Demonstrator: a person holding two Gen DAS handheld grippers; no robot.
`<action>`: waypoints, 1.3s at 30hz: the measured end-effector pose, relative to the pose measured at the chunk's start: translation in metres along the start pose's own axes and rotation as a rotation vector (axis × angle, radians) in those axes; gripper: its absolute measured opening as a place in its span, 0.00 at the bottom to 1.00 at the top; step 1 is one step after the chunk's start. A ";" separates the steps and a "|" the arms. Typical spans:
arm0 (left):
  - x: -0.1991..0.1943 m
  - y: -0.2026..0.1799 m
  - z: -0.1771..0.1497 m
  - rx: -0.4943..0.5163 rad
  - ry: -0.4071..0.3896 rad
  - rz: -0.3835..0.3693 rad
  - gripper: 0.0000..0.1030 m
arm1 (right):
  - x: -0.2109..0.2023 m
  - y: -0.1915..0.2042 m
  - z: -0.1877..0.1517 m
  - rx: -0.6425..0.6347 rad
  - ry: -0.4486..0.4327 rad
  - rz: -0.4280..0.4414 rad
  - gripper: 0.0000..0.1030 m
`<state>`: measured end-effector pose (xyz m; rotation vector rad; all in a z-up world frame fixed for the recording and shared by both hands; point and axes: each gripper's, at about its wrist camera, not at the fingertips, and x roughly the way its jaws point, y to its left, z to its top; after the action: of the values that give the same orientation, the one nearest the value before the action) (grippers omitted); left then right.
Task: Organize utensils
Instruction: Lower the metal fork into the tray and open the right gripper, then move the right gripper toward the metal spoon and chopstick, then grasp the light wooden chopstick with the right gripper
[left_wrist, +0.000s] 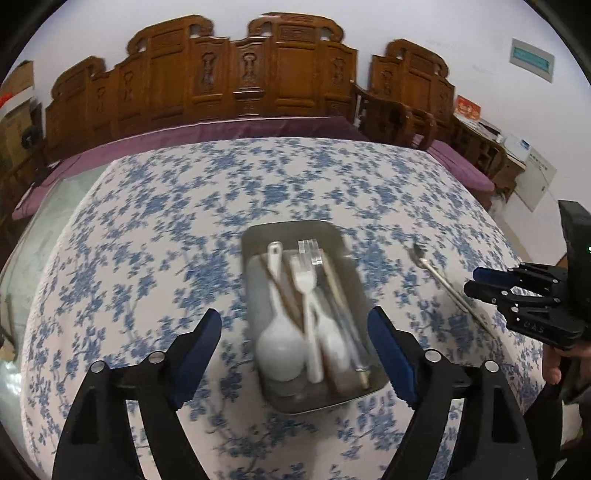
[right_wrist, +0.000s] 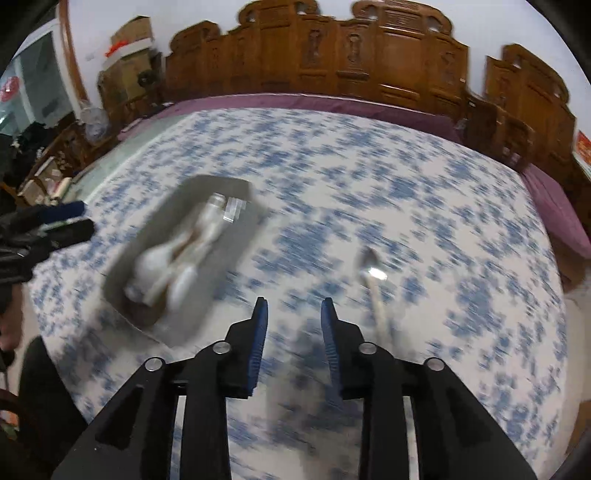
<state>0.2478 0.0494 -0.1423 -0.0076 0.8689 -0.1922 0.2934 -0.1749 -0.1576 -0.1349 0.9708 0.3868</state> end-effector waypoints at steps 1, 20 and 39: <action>0.001 -0.005 0.001 0.005 0.001 -0.007 0.80 | 0.001 -0.010 -0.003 0.009 0.009 -0.013 0.32; 0.024 -0.066 -0.001 0.071 0.047 -0.053 0.83 | 0.061 -0.064 -0.032 0.062 0.165 0.001 0.17; 0.042 -0.109 0.000 0.103 0.078 -0.071 0.83 | 0.038 -0.079 -0.057 0.056 0.133 -0.075 0.05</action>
<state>0.2568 -0.0649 -0.1650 0.0653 0.9359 -0.3054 0.2981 -0.2541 -0.2257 -0.1470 1.1033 0.2845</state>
